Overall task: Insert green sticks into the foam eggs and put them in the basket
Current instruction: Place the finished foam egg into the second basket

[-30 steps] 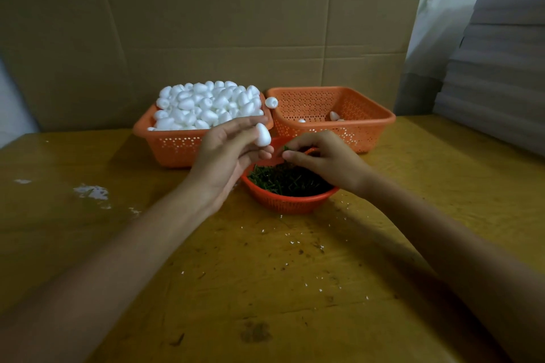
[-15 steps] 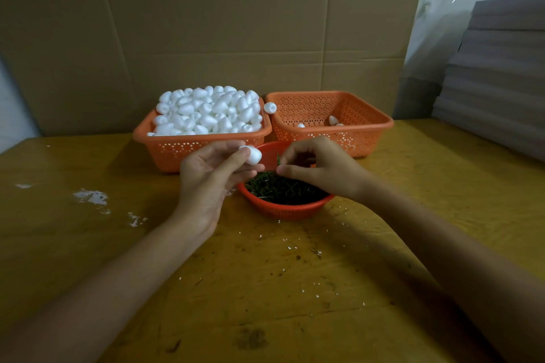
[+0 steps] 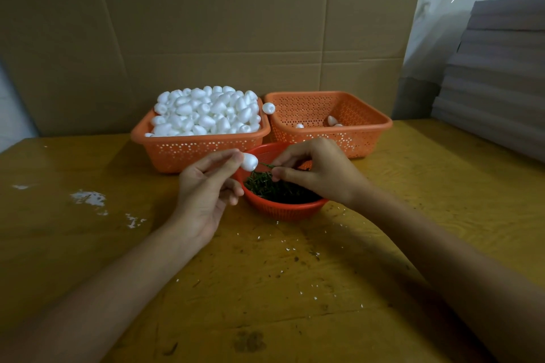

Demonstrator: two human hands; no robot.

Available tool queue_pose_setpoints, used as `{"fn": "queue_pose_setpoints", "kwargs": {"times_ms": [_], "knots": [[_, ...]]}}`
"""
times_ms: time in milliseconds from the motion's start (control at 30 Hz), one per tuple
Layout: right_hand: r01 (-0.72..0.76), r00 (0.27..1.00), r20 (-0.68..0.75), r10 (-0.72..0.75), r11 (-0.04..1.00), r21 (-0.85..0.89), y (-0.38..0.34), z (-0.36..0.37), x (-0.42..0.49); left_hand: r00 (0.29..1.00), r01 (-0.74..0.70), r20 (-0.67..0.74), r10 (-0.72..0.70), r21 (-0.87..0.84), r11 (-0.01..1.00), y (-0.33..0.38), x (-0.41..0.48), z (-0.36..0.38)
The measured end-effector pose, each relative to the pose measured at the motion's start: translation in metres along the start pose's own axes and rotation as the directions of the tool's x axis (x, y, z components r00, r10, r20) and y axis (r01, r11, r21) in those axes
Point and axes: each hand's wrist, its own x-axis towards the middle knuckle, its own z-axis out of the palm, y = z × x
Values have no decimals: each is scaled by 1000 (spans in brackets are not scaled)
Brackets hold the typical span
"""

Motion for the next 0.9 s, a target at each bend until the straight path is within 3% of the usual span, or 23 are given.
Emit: {"fn": "queue_pose_setpoints", "kwargs": {"times_ms": [233,533,900], "knots": [[23,1000,-3,-23,997,-75,-5,1,-1,1000,5,-7,-5,-33,999,-1,3,-2],[25,999,-35,-30,988,-152,-13,5,-2,994,-85,78,79,82,993,-4,-1,-3],[-67,996,-62,62,994,-83,-16,10,-1,988,-129,105,114,153,980,-5,-2,-4]]}}
